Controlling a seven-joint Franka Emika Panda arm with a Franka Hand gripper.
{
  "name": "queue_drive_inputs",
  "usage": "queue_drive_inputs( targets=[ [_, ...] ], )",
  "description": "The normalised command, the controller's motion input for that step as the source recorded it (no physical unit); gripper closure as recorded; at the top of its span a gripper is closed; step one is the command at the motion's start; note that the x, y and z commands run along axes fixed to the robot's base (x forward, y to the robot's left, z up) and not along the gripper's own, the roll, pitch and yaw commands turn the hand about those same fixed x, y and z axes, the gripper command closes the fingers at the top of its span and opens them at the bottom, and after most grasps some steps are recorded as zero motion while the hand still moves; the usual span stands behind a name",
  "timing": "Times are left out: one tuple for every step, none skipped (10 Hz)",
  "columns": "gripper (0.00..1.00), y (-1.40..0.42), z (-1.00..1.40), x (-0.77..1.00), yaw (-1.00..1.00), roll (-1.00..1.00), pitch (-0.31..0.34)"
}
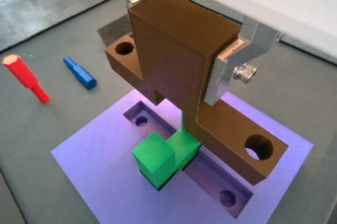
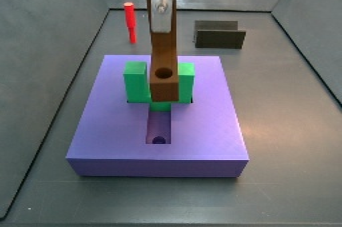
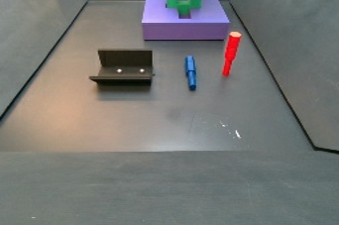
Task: Pick up the brown object. Move up. Place the brown object on the fixture. Regrasp the brown object. Move to above the board. Insert the brown object.
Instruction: Insert the brown object.
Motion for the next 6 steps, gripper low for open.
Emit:
queue_drive_inputs(
  targets=[
    [1.0, 0.1, -0.19, -0.12, -0.01, -0.48, 0.0],
    [1.0, 0.09, -0.06, -0.07, -0.01, -0.5, -0.004],
    [1.0, 0.2, -0.02, -0.08, -0.01, -0.39, -0.009],
    [1.0, 0.11, 0.0, -0.08, -0.01, -0.2, -0.01],
    [1.0, 0.0, 0.0, -0.05, -0.03, -0.07, -0.017],
    [1.0, -0.2, 0.0, -0.01, -0.01, 0.0, -0.011]
  ],
)
